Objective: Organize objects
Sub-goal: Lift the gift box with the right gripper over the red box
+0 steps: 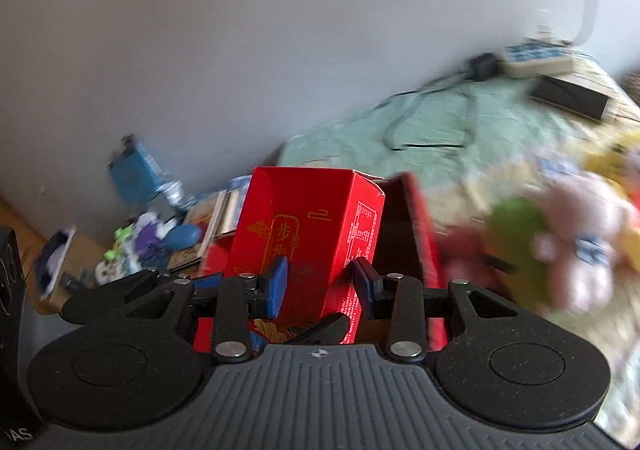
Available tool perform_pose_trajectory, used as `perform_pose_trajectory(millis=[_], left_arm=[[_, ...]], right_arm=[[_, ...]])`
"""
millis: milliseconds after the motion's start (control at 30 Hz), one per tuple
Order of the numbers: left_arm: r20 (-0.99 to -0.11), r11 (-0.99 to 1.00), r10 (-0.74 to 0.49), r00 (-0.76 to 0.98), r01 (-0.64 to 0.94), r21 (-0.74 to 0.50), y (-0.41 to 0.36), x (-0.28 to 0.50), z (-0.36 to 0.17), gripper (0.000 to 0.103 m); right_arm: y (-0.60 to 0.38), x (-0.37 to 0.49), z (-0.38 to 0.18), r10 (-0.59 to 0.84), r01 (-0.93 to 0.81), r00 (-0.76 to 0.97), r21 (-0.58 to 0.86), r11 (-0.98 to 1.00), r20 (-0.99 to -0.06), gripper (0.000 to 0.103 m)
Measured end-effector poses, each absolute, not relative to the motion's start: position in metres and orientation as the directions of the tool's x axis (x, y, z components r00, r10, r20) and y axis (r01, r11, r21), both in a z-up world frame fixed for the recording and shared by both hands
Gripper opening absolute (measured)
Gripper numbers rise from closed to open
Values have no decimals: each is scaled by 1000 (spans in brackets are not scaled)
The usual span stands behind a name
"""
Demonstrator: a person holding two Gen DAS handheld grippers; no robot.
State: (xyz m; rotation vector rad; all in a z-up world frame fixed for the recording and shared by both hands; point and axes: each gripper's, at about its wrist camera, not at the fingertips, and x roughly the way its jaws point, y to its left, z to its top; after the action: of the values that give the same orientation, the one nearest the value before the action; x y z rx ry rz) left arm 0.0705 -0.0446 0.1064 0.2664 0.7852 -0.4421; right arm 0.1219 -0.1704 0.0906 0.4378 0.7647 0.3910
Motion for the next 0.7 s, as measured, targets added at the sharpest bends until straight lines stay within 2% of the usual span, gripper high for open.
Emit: perform_pose_trajectory(millis=[200,433,700], left_arm=[[-733,946,-159,661,315,79,4,94,99,78],[-787,980,-51,615,183,79,41,123,57,78],[-859,990,-21,511,131,54,58,143,10,78]], right_arm=[[-126,162,65,585,-279,569,533,799,-578,39],[-92,186,29,630,-316,448,547,775,-634,39],[-72,208,0,630,-314,287,551,774,-722,40]])
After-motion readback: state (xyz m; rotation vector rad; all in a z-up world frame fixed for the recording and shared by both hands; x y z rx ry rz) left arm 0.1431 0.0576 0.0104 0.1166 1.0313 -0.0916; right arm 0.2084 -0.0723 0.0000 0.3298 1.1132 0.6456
